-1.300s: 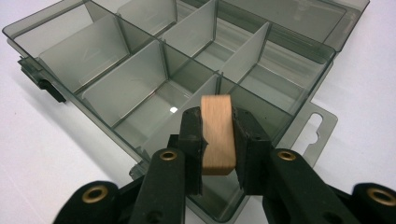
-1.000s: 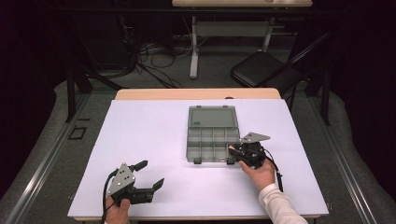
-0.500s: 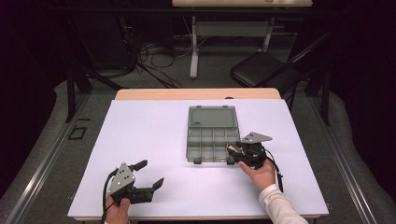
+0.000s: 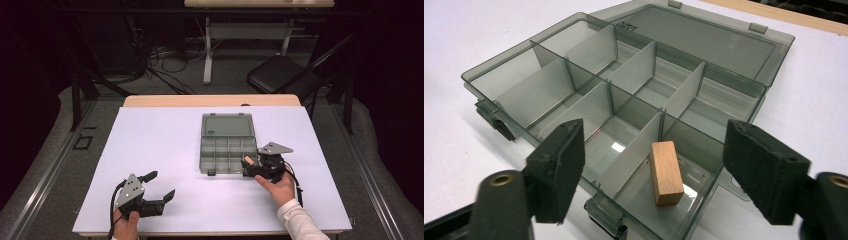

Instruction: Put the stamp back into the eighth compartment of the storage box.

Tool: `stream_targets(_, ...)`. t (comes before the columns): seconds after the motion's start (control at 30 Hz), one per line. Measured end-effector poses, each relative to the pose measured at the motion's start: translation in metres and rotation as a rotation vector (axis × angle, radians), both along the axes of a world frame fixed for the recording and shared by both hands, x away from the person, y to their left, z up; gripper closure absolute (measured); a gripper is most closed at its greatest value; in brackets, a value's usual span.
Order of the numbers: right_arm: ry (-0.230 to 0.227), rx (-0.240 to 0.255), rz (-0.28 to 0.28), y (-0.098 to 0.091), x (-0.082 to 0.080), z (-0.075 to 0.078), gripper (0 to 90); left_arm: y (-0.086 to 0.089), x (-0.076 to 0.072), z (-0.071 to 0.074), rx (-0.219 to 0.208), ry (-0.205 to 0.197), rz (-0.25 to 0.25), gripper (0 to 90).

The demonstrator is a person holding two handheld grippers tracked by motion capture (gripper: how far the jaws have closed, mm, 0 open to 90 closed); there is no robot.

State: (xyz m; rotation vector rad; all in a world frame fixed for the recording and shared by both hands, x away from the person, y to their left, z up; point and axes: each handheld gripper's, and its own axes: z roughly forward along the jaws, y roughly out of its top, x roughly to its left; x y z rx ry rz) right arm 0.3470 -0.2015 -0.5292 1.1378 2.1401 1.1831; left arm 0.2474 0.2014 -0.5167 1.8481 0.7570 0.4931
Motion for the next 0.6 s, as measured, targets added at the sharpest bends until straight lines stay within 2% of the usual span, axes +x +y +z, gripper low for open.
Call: stream_targets(0.6, 0.010, 0.010, 0.002, -0.0032, -0.0010, 0.0012, 20.0, -0.0027, 0.0024, -0.0012, -0.001, 0.007, -0.007, 16.2)
